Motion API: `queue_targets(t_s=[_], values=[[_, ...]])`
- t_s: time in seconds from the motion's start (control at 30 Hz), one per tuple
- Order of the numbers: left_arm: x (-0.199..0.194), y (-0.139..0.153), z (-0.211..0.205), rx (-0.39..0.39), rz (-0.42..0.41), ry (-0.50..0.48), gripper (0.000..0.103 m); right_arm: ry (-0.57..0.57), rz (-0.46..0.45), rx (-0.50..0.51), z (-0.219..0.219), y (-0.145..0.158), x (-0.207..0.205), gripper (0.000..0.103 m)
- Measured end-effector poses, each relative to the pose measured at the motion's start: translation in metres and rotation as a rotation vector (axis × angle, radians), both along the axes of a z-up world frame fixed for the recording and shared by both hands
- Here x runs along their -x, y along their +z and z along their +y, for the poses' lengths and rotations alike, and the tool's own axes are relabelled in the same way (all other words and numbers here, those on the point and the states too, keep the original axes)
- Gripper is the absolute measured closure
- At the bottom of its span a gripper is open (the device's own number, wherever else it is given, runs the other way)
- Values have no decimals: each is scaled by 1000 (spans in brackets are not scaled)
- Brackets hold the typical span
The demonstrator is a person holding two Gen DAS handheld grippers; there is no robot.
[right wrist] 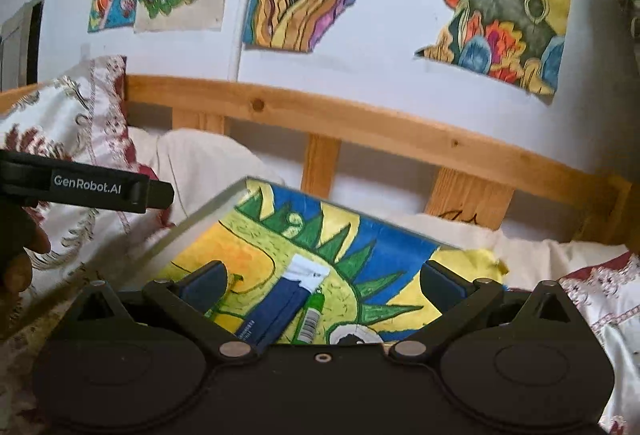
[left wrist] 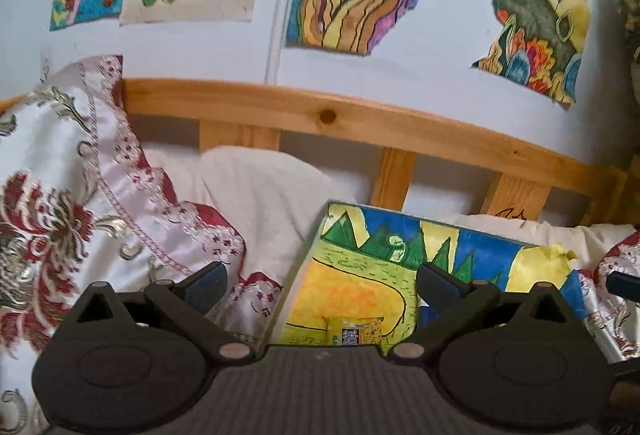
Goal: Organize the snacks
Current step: 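Lift both tools away from the tray back over the snack pile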
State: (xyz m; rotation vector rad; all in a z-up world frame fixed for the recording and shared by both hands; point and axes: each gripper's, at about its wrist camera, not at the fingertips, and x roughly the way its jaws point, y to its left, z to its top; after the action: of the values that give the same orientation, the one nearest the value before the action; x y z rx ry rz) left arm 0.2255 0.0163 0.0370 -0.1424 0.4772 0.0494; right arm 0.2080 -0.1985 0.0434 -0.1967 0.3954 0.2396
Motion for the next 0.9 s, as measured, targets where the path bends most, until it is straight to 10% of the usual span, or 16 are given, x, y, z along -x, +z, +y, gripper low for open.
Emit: queue_targets(t_s=[0.63, 0.9], values=[[119, 12, 6, -54, -150, -20, 1, 66, -116, -31, -16, 42, 112, 1], [151, -9, 2, -91, -69, -68, 1, 104, -52, -6, -20, 29, 140, 1]])
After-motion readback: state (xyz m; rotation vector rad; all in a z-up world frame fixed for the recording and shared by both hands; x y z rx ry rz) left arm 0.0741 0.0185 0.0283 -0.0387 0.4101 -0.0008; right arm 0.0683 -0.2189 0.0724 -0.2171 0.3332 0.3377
